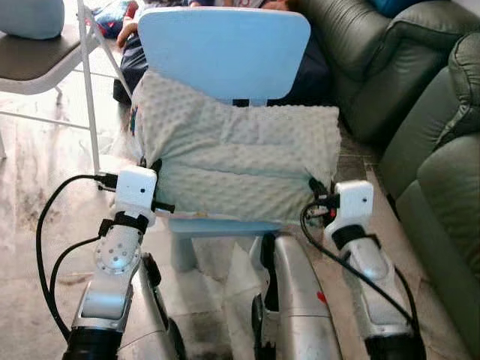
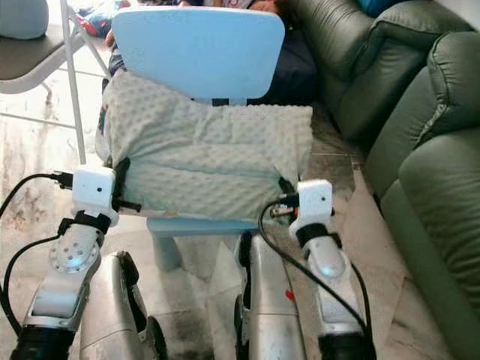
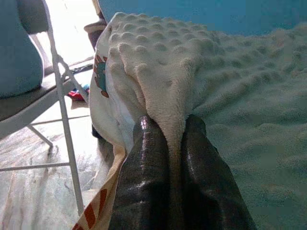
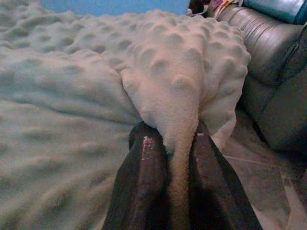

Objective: Move the pillow to the sofa

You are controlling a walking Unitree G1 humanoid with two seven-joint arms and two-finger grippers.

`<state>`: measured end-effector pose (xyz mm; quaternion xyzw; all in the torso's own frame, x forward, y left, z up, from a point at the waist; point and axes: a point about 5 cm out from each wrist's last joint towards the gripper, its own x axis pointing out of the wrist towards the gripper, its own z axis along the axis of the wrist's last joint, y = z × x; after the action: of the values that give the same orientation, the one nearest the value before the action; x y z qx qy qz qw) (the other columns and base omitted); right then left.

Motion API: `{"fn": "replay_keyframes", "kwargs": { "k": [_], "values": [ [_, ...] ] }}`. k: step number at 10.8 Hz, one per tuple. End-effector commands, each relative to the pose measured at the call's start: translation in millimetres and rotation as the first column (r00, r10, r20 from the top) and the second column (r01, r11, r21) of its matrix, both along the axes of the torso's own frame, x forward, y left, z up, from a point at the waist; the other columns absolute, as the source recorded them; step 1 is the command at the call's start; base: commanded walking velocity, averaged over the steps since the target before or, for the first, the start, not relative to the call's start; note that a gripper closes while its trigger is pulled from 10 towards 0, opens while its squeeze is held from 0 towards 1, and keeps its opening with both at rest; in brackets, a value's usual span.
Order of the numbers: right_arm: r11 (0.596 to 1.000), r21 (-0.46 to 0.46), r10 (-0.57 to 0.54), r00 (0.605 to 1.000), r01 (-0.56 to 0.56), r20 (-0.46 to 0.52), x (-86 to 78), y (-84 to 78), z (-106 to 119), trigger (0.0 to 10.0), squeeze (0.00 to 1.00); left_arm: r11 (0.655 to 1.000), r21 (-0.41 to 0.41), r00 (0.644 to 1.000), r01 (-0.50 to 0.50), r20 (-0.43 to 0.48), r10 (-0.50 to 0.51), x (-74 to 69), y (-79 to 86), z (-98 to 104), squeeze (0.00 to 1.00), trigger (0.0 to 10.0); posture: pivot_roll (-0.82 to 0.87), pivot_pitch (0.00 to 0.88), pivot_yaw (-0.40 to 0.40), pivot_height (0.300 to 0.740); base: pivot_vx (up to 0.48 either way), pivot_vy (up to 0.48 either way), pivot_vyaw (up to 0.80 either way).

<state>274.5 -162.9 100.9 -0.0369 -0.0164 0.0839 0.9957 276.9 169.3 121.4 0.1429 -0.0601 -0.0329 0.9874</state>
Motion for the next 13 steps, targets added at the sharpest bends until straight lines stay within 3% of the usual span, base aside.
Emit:
{"fn": "replay_keyframes", "kwargs": {
  "k": [1, 6, 8, 10, 12, 13],
  "values": [
    [0.999, 0.006, -0.049, 0.999, 0.049, -0.001, 2.2, -13.8, 2.4, 10.0, 0.0, 1.0, 0.017, 1.0, -0.019, 0.011, 0.019, 1.1, 4.2, 1.7, 0.0, 10.0, -0.08, 0.077, -0.027, 0.514, 0.0, 0.0, 0.0],
    [0.999, 0.017, -0.043, 0.999, 0.043, -0.01, 3.2, -10.5, 3.8, 10.0, 0.0, 1.0, -0.008, 1.0, -0.019, 0.012, 0.019, 7.2, -0.1, 1.4, 0.0, 10.0, -0.08, 0.062, -0.031, 0.594, 0.0, 0.0, 0.0],
    [0.999, 0.029, -0.037, 0.999, 0.038, -0.012, 0.0, -9.3, 2.7, 10.0, 0.0, 0.999, -0.021, 0.999, 0.033, -0.035, -0.033, 3.4, -4.8, -7.7, 0.0, 10.0, -0.08, 0.066, -0.026, 0.634, 0.0, 0.0, 0.0],
    [0.999, 0.033, -0.014, 1.0, 0.015, -0.027, -3.8, -3.4, -0.5, 10.0, 0.0, 1.0, 0.009, 0.998, 0.025, -0.06, -0.024, 2.6, -1.9, -13.9, 0.0, 10.0, -0.09, 0.061, -0.029, 0.644, 0.0, 0.0, 0.0],
    [1.0, 0.022, -0.022, 1.0, 0.023, -0.019, -3.3, -5.0, -0.3, 10.0, 0.0, 0.994, 0.093, 0.999, 0.049, -0.027, -0.047, 8.3, 2.6, -7.7, 0.0, 10.0, -0.09, 0.058, -0.032, 0.644, 0.0, 0.0, 0.0],
    [0.999, 0.019, -0.033, 0.999, 0.033, -0.018, -1.3, -8.7, 0.7, 10.0, 0.0, 0.997, 0.069, 0.999, 0.037, -0.026, -0.035, 14.7, 7.8, -2.9, 0.0, 10.0, -0.09, 0.057, -0.032, 0.669, 0.0, 0.0, 0.0]
  ]
}}
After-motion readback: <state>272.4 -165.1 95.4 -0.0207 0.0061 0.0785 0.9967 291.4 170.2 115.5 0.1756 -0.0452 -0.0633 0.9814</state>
